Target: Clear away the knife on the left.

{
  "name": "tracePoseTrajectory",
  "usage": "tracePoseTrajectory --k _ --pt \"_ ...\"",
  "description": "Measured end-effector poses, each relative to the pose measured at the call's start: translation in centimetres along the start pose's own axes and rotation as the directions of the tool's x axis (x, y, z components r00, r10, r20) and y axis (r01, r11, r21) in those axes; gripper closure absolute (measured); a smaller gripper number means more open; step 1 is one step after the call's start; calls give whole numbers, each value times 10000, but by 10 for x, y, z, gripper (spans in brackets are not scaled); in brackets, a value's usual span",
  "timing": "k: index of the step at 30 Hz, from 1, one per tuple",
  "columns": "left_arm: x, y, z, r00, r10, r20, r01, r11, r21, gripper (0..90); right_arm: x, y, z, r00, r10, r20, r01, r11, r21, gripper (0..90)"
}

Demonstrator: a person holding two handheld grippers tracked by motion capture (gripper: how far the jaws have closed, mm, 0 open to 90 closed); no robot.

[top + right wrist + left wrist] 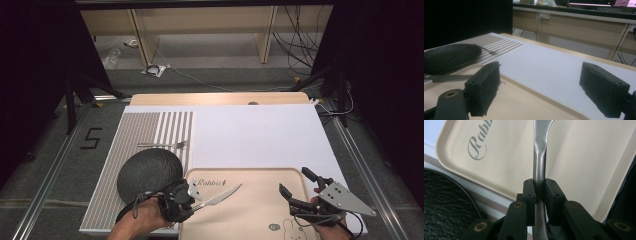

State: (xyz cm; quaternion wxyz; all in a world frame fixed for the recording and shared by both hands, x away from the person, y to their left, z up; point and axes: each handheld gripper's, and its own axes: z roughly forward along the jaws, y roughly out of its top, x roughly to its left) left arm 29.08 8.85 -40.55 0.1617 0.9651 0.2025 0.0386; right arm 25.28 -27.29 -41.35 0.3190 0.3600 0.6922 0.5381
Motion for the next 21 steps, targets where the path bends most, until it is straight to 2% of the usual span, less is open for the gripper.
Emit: tracePoseTrajectory --k 6,11,21 --pt "-3 5 3 9998 115 137 -116 9999 22 792 0 0 0 10000 -11 2 11 10000 -11 175" --pt "-5 8 11 9992 -84 400 83 10000 23 792 0 0 0 10000 -26 -28 26 10000 -35 175" --pt "-9 12 22 9977 -109 675 103 9999 85 792 0 0 0 10000 -22 -23 22 10000 -25 175"
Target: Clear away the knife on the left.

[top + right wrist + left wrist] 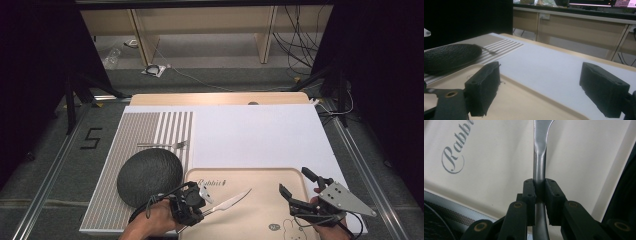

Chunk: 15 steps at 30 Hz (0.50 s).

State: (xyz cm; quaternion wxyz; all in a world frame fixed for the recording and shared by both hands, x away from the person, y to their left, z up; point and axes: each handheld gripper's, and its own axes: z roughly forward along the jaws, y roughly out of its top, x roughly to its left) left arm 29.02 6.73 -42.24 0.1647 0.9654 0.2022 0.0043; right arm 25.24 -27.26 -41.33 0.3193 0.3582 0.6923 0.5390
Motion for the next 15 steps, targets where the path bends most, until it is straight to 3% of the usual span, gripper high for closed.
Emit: tracePoseTrajectory --k 15 --pt "-12 6 17 9994 4 335 -15 9994 347 792 0 0 0 10000 -47 -3 47 10000 -6 175"
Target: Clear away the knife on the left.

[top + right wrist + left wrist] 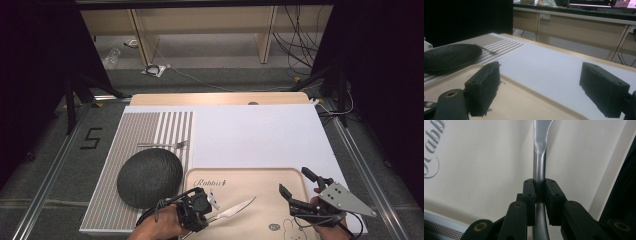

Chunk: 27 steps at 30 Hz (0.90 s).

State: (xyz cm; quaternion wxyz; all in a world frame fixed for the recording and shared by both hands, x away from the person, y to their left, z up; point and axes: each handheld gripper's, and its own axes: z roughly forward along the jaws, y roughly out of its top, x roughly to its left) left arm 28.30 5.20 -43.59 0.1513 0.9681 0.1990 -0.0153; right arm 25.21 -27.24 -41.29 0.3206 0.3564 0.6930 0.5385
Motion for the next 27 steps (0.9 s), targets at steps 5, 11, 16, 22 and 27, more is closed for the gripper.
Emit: tracePoseTrajectory --k 5,11,16,22,27 --pt "-3 2 6 9999 105 122 -109 9994 340 791 0 0 0 10000 7 -4 -7 10000 9 175" --pt "-8 3 15 9994 162 300 -179 9982 577 791 1 0 0 10000 -1 7 1 10000 6 176" --pt "-9 3 18 9993 109 353 -135 9971 749 791 1 0 0 10000 -35 1 35 10000 47 177" --pt "-10 3 22 9992 -14 404 -26 9953 964 791 1 0 0 10000 -80 -19 80 9999 65 177" --pt "-9 3 22 9989 -111 451 65 9949 1007 788 2 0 0 10000 -80 -21 80 9999 72 177"
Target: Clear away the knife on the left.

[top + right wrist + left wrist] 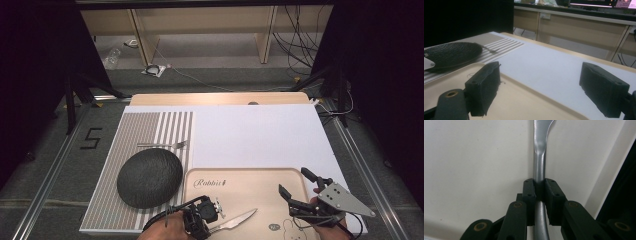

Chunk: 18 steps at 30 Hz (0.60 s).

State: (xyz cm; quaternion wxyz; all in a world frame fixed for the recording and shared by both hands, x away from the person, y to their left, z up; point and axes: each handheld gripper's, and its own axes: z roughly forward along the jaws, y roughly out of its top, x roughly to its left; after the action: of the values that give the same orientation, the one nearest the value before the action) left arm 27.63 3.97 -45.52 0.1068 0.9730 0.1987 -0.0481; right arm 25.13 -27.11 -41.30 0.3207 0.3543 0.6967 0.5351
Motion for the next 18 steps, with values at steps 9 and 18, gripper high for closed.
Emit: tracePoseTrajectory --k 9,18 --pt "-1 1 -12 9995 -304 9 303 9939 -1064 446 0 0 0 10000 12 -10 -12 10000 -8 177" --pt "-5 4 -13 9998 -42 -205 1 9805 -1963 493 0 0 0 10000 -7 -18 7 10000 -21 177"
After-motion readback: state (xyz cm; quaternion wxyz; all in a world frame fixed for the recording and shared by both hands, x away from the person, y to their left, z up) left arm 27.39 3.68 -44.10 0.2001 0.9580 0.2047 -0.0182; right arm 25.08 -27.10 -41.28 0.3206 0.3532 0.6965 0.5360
